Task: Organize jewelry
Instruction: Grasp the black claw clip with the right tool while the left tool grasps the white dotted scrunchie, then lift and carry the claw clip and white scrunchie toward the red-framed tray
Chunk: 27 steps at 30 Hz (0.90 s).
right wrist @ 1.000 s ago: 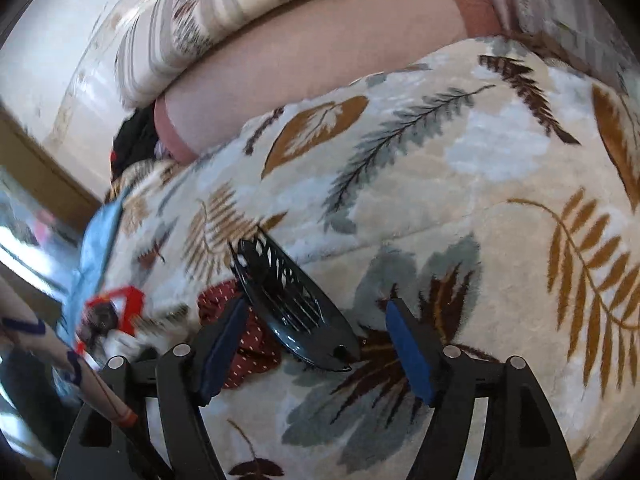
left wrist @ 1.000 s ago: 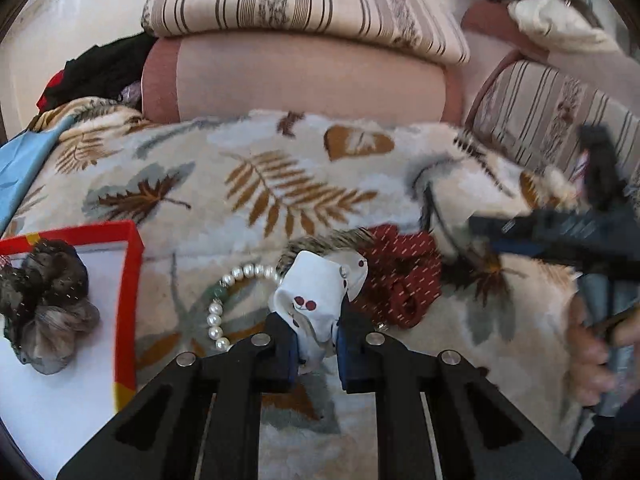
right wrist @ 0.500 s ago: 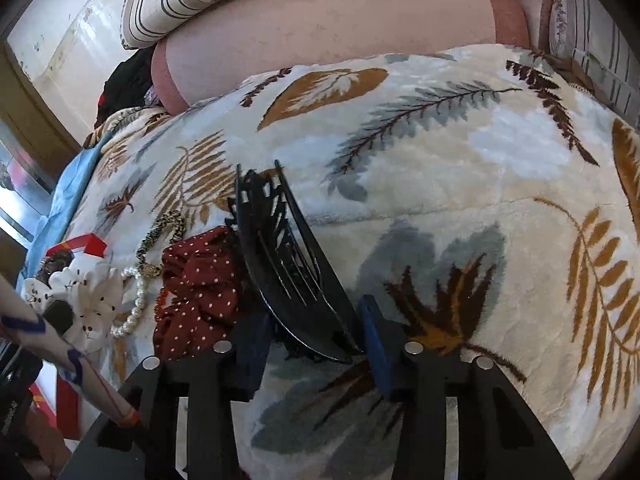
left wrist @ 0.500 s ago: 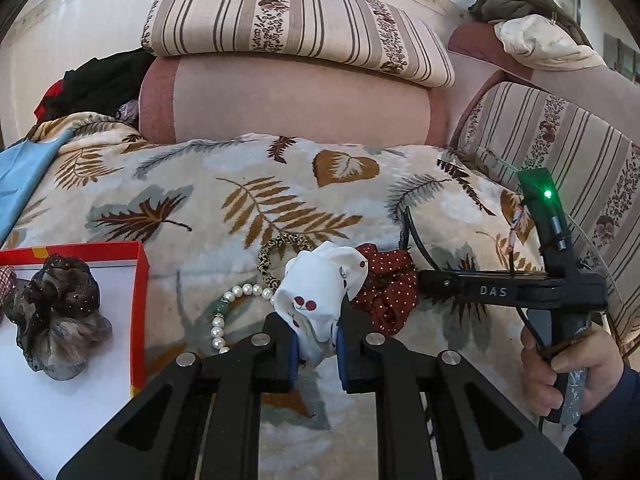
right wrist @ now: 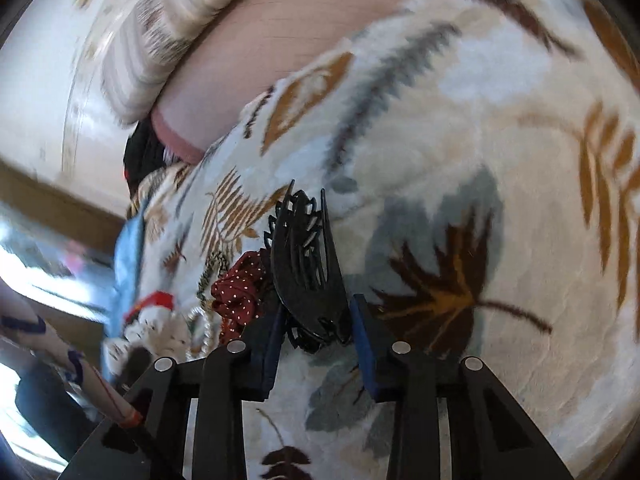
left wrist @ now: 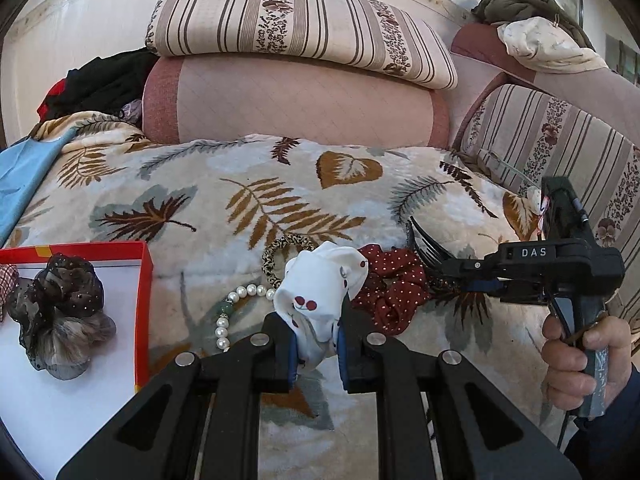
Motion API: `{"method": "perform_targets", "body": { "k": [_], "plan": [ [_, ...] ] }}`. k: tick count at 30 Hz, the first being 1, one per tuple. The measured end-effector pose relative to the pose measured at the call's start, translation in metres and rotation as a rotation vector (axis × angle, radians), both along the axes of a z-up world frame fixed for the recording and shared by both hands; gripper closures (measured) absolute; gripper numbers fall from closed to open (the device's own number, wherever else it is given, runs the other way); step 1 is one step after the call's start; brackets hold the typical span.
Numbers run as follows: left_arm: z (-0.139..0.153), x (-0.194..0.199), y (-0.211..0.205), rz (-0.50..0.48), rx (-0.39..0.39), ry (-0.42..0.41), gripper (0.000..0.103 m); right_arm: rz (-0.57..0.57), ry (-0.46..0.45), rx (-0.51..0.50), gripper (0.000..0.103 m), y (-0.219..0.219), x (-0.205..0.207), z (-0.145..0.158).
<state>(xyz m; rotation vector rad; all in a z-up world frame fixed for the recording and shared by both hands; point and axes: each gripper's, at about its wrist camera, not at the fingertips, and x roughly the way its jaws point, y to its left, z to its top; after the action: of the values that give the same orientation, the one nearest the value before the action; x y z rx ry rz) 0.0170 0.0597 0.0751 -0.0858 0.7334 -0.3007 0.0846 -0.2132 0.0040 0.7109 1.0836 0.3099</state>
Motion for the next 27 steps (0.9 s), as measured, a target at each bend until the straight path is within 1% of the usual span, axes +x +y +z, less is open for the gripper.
{"method": "perform_targets", "body": {
  "k": [2,4,5,6,8,10,11,13,18,20,24,25,27],
  "plan": [
    [0.0,0.0,0.0,-0.002,-0.002,0.002,0.088,-0.057,0.049,0.03,0.063,-0.012,-0.003,-0.008],
    [-0.001,0.0,-0.001,-0.007,0.0,0.003,0.088,-0.098,0.066,0.005,0.055,-0.019,-0.006,-0.008],
    [-0.001,0.0,-0.001,-0.009,0.002,0.002,0.088,-0.114,0.062,-0.019,0.055,-0.021,-0.007,-0.005],
    [-0.001,0.0,-0.002,-0.01,0.003,0.002,0.088,-0.126,0.051,-0.054,0.054,-0.021,-0.008,0.0],
    [-0.001,0.0,-0.002,-0.012,0.003,0.003,0.088,-0.133,0.022,-0.169,0.05,-0.017,-0.011,0.011],
    [-0.001,0.0,-0.002,-0.011,0.003,0.003,0.088,-0.145,-0.02,-0.263,0.049,-0.014,-0.013,0.022],
    [-0.001,0.0,-0.002,-0.012,0.001,0.004,0.088,-0.136,-0.049,-0.298,0.046,-0.01,-0.014,0.028],
    [-0.001,0.0,-0.002,-0.007,0.001,0.003,0.088,-0.085,-0.1,-0.327,0.045,0.0,-0.015,0.036],
    [0.0,0.0,0.0,-0.004,-0.004,0.004,0.088,0.007,-0.169,-0.417,0.045,0.021,-0.019,0.043],
    [0.0,0.001,0.001,-0.005,-0.006,0.004,0.088,0.064,-0.193,-0.474,0.045,0.032,-0.02,0.043],
    [0.0,0.001,0.001,-0.006,-0.007,0.006,0.088,0.113,-0.203,-0.618,0.045,0.043,-0.022,0.037],
    [0.0,0.0,0.001,-0.005,-0.006,0.005,0.088,0.12,-0.202,-0.641,0.045,0.044,-0.022,0.036],
    [0.0,0.001,0.001,-0.005,-0.008,0.003,0.088,0.154,-0.196,-0.647,0.045,0.046,-0.02,0.032]
  ]
}}
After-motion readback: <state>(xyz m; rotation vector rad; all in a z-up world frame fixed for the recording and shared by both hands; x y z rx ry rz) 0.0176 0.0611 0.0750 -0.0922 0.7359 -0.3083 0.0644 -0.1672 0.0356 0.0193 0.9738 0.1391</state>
